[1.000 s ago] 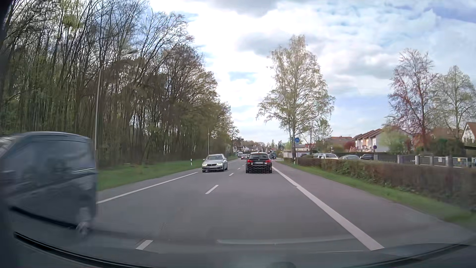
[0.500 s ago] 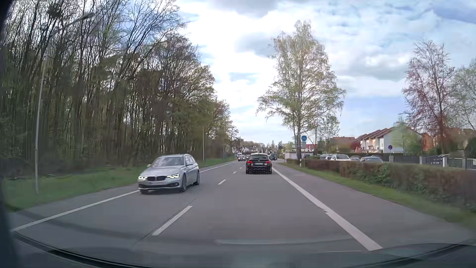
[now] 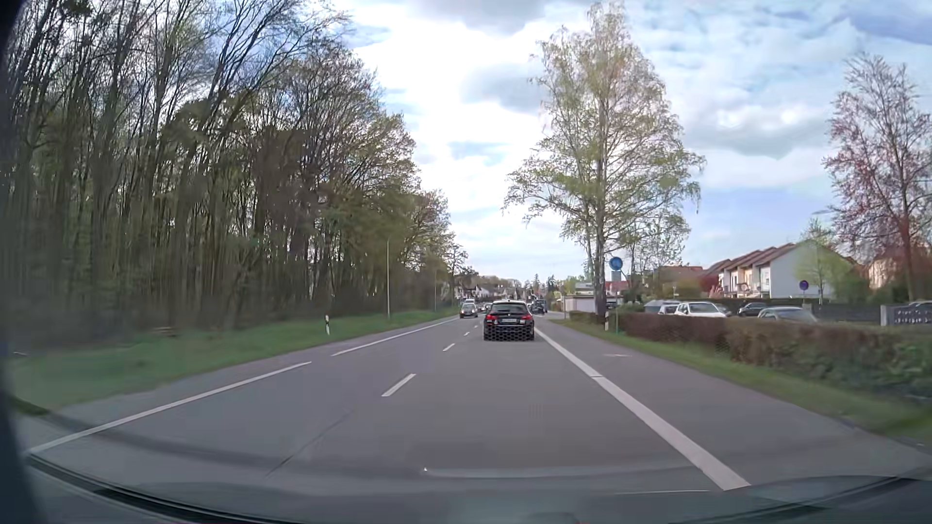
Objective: Follow the waypoints while adhering to traffic rules and regulations
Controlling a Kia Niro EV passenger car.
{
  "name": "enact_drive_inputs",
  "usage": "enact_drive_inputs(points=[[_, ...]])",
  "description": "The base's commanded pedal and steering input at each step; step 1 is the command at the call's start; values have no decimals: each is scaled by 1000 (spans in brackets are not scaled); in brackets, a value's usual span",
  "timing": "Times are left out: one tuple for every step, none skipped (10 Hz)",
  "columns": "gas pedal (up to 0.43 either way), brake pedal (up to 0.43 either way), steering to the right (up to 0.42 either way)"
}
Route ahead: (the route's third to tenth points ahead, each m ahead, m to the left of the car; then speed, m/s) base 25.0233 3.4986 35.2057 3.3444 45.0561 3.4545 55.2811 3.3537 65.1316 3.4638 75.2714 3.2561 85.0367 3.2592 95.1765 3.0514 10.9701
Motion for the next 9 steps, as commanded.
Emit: enact_drive_inputs(points=[[0, 0, -6], [0, 0, -6], [0, 0, -5], [0, 0, -5], [0, 0, -5], [0, 0, -5], [0, 0, -4], [0, 0, -4], [0, 0, -3]])
